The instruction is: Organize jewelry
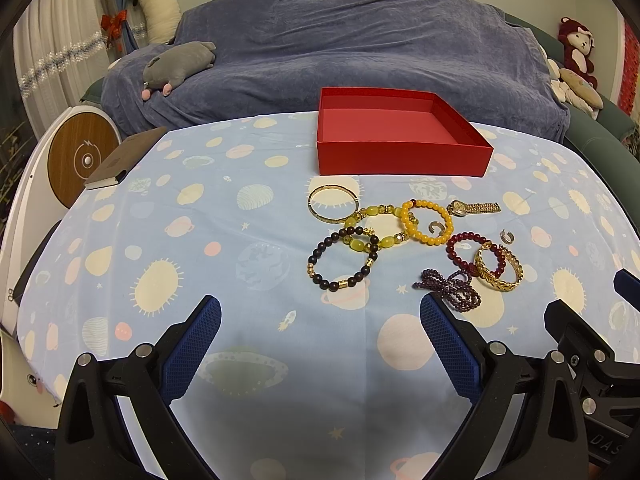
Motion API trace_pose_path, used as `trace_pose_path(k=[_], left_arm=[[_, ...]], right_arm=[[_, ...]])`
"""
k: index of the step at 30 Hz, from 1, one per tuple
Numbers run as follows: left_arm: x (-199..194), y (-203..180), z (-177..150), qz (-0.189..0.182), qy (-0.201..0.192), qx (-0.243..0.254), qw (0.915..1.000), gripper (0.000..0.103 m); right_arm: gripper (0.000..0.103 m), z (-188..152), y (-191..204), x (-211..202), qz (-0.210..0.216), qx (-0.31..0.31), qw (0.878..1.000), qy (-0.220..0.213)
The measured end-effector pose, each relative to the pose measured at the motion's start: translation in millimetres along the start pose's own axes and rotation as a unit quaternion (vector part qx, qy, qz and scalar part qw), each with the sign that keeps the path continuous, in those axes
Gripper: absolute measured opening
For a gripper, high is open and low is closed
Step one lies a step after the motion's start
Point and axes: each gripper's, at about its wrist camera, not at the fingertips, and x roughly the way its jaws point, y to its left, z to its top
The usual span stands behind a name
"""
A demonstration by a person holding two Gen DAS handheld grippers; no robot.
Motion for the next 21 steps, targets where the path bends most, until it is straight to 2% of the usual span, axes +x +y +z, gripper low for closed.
trace_pose_path(k=[13,21], left_arm=[[-0.9,0.7,-0.2,0.0,0.001,0.0,1.0,0.096],[11.9,9.7,0.2,-0.001,0.015,-0.008,0.9999,0.096]], right_arm=[[0.096,-0.5,-0.3,0.4,0.002,0.001,1.0,0.001],[0.096,0.6,-0.3,4.3,0.0,0.002,1.0,0.005]])
